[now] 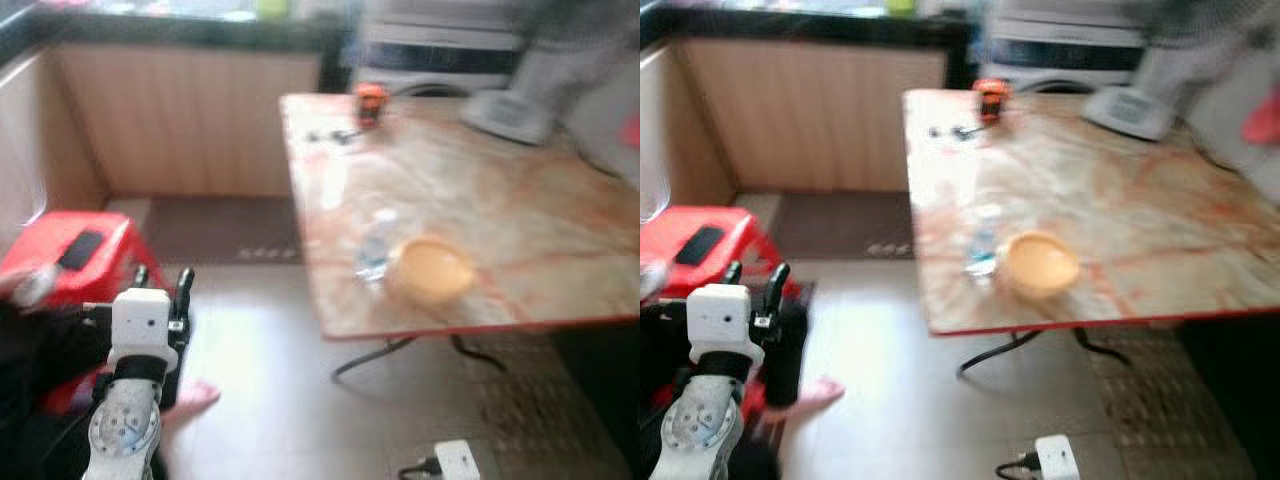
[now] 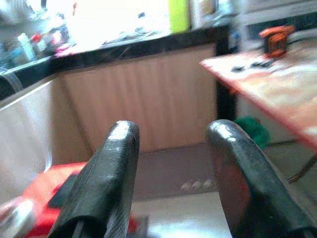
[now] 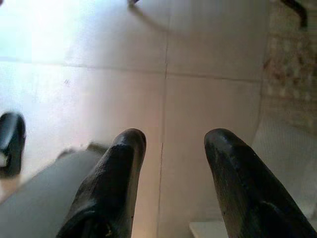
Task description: Restocking fridge
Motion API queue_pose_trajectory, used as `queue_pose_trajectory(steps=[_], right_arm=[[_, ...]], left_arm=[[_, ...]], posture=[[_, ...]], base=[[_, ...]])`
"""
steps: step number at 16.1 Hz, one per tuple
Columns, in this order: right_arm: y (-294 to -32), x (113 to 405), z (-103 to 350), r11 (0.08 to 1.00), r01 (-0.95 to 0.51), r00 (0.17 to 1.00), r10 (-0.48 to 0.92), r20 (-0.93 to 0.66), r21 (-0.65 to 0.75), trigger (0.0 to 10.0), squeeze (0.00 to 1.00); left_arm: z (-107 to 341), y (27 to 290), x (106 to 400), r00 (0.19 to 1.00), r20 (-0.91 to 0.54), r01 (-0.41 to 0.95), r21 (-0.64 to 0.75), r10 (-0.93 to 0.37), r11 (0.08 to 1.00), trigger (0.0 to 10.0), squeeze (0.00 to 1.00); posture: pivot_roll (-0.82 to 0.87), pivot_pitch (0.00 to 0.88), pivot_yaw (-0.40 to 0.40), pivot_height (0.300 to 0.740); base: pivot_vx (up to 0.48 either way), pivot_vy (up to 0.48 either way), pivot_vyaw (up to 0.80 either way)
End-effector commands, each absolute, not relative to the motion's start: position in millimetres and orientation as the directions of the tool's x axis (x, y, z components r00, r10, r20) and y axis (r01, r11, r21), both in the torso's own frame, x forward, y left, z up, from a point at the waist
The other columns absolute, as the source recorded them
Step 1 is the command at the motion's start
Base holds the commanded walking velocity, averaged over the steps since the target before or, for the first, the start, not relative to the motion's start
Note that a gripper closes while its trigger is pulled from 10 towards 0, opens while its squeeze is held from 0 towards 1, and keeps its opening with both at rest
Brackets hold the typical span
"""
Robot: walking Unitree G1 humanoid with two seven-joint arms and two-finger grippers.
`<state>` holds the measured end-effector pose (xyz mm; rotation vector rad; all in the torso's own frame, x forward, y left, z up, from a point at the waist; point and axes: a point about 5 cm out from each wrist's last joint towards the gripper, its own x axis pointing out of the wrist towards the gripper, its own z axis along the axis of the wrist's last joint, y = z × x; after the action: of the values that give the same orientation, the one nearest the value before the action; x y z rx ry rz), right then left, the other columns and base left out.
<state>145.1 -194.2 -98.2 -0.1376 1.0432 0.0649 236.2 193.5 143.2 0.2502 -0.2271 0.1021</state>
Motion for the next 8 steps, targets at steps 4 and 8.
queue_pose_trajectory(steps=[4, 8], right_arm=[[-204.6, 131.7, -101.6, 0.989, -0.108, 0.463, -0.037, -0.886, -0.097, 10.0, 0.00], [-204.6, 131.3, -102.1, 0.986, -0.133, 0.442, -0.031, -0.897, -0.100, 10.0, 0.00]], left_arm=[[144.2, 182.0, 237.3, 0.973, 0.229, -0.083, 0.240, 0.027, 0.967, 10.0, 0.00], [144.7, 181.0, 238.1, 0.973, 0.228, -0.075, 0.241, 0.018, 0.968, 10.0, 0.00]], posture=[[0.03, 0.067, -0.116, 0.740], [0.03, 0.069, -0.117, 0.740]], base=[[0.126, 0.000, 0.00], [0.000, 0.000, -0.36]])
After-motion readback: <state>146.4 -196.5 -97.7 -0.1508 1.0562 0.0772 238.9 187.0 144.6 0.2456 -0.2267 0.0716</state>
